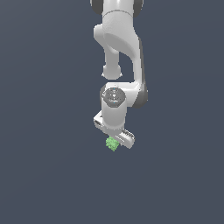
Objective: Pick up the object and move it to a goal position.
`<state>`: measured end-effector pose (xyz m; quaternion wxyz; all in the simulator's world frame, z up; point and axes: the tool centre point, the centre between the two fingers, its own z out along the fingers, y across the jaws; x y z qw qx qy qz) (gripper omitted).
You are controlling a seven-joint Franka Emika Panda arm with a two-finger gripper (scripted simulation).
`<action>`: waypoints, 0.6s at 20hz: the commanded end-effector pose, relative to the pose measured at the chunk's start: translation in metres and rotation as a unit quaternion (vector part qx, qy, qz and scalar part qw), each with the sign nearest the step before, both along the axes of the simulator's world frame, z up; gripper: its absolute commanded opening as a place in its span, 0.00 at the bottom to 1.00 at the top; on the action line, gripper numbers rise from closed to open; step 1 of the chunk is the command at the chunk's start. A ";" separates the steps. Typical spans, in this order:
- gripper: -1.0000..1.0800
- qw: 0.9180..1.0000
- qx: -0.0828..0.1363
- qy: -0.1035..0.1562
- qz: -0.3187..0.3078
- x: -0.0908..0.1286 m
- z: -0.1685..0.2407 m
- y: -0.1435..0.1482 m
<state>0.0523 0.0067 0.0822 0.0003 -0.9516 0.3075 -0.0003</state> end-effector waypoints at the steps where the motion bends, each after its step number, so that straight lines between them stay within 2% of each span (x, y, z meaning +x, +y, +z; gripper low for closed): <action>1: 0.96 1.000 0.000 0.001 -0.001 -0.001 -0.012 0.000; 6: 0.96 1.000 0.000 0.000 -0.002 -0.001 -0.037 0.000; 11: 0.96 1.000 0.000 0.000 -0.002 0.000 -0.042 0.000; 12: 0.00 1.000 0.000 0.000 -0.002 0.000 -0.042 0.000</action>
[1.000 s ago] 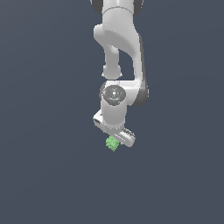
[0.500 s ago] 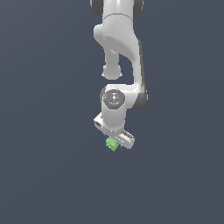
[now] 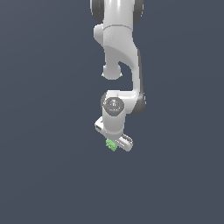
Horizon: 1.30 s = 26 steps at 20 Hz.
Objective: Pick up the object and move it to a goal position.
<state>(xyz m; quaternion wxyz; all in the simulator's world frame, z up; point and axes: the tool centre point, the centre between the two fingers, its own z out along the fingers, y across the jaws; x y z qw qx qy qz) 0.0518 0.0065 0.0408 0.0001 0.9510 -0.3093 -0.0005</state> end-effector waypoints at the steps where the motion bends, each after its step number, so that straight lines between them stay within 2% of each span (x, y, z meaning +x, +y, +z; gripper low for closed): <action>1: 0.00 1.000 0.000 0.000 0.000 0.001 0.000 0.000; 15: 0.00 1.000 0.000 -0.001 0.000 0.000 0.007 0.000; 21: 0.00 1.000 0.000 -0.001 0.000 -0.002 0.037 -0.003; 26: 0.00 1.000 0.000 -0.001 0.000 -0.005 0.080 -0.006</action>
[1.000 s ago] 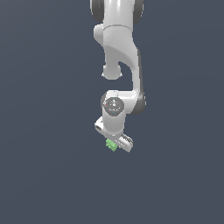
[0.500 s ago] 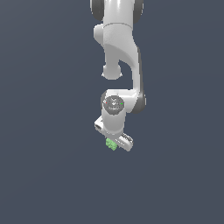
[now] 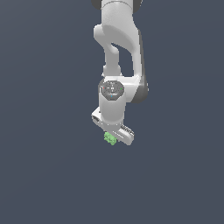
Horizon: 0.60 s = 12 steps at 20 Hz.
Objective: Pick up the object and move it to a goal position.
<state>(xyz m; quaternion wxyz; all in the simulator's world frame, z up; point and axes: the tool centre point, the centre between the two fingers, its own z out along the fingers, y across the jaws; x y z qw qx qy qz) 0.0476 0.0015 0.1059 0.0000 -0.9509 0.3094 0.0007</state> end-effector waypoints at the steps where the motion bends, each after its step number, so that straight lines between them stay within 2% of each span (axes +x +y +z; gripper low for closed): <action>1: 0.00 1.000 0.000 -0.001 0.000 -0.001 0.025 -0.002; 12: 0.00 1.000 0.000 -0.001 -0.001 -0.009 0.157 -0.013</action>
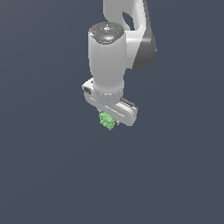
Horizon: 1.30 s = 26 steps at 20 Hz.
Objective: Pick up the object and move it to a goal position.
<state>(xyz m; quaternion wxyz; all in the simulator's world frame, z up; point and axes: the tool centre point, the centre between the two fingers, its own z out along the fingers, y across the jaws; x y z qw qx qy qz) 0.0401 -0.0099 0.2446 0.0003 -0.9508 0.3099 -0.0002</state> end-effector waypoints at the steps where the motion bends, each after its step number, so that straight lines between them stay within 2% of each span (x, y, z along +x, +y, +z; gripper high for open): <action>1: 0.00 1.000 0.000 0.000 0.000 -0.002 0.031 -0.003; 8: 0.00 1.000 0.000 0.000 0.000 -0.005 0.111 -0.009; 13: 0.00 1.000 0.000 0.000 0.000 -0.005 0.153 -0.012; 19: 0.00 1.000 0.000 0.000 0.001 -0.004 0.185 -0.014; 26: 0.00 1.000 0.000 0.000 0.001 -0.003 0.198 -0.015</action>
